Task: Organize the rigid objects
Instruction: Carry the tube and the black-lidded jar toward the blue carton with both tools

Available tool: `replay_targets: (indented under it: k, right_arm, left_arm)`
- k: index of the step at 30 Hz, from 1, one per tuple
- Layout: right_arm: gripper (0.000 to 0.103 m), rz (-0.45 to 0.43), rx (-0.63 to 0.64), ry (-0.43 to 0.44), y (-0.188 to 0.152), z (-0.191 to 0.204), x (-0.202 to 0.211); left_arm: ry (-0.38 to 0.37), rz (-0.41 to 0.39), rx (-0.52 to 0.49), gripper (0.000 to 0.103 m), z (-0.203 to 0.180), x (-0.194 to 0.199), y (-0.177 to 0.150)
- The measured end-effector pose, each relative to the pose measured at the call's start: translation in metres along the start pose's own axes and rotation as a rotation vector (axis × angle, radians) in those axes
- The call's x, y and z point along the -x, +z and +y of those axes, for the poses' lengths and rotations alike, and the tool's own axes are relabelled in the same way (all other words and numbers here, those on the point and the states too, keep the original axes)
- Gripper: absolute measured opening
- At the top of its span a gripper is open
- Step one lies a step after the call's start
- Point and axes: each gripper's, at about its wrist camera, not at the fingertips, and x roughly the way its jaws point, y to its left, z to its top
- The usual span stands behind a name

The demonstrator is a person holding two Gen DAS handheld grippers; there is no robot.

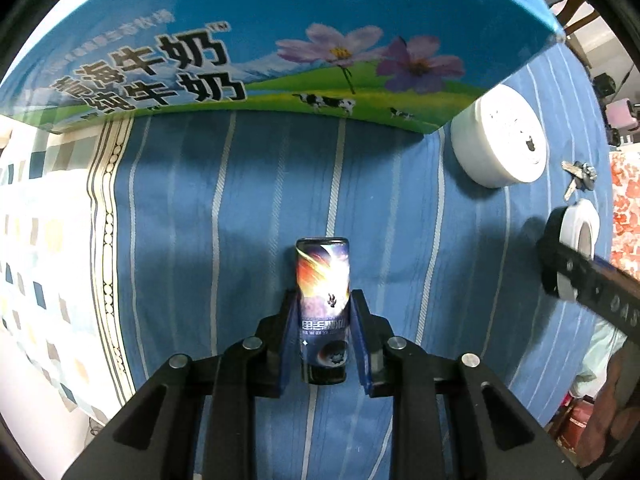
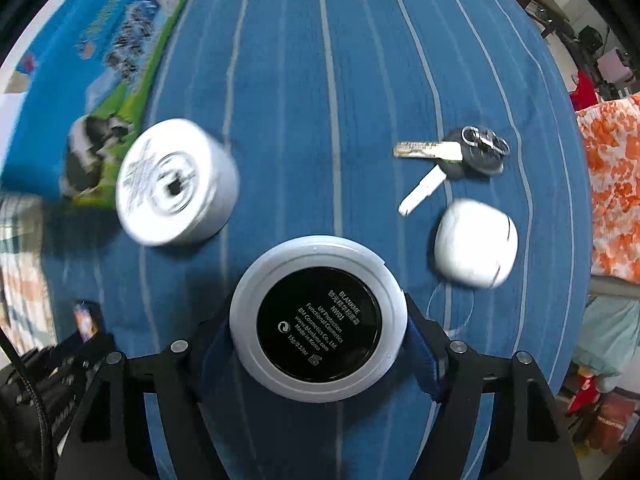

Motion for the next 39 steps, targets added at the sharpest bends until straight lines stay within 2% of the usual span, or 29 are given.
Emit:
replay_targets:
  k: [4, 13, 16, 19, 23, 28, 31, 35, 39]
  right_arm:
    - [0.077, -0.023, 0.004, 0.031, -0.009, 0.004, 0.023]
    - [0.077, -0.116, 0.063, 0.124, -0.021, 0.024, 0.104]
    - [0.077, -0.159, 0.090, 0.157, -0.023, 0.044, 0.133]
    - [0.077, -0.196, 0.105, 0.196, -0.020, 0.068, 0.156]
    - [0.077, -0.226, 0.126, 0.233, -0.003, 0.109, 0.171]
    - [0.077, -0.230, 0.138, 0.287, 0.030, 0.165, 0.164]
    - [0.077, -0.213, 0.149, 0.296, 0.053, 0.197, 0.145]
    - [0.077, -0.173, 0.150, 0.294, 0.084, 0.232, 0.110]
    - [0.077, -0.113, 0.133, 0.298, 0.109, 0.252, 0.069]
  left_arm:
    - [-0.024, -0.039, -0.006, 0.022, 0.009, 0.016, 0.008]
    - [-0.081, -0.182, -0.041, 0.022, 0.021, 0.091, 0.002]
    - [-0.107, -0.239, -0.052, 0.022, 0.030, 0.127, 0.010]
    - [-0.119, -0.284, -0.057, 0.022, 0.034, 0.144, 0.022]
    - [-0.110, -0.347, -0.054, 0.022, 0.061, 0.169, 0.044]
    - [-0.072, -0.382, -0.035, 0.022, 0.110, 0.172, 0.083]
    - [-0.062, -0.375, -0.014, 0.022, 0.140, 0.162, 0.114]
    - [-0.074, -0.329, 0.004, 0.022, 0.171, 0.147, 0.156]
    - [-0.068, -0.241, -0.024, 0.022, 0.182, 0.119, 0.196]
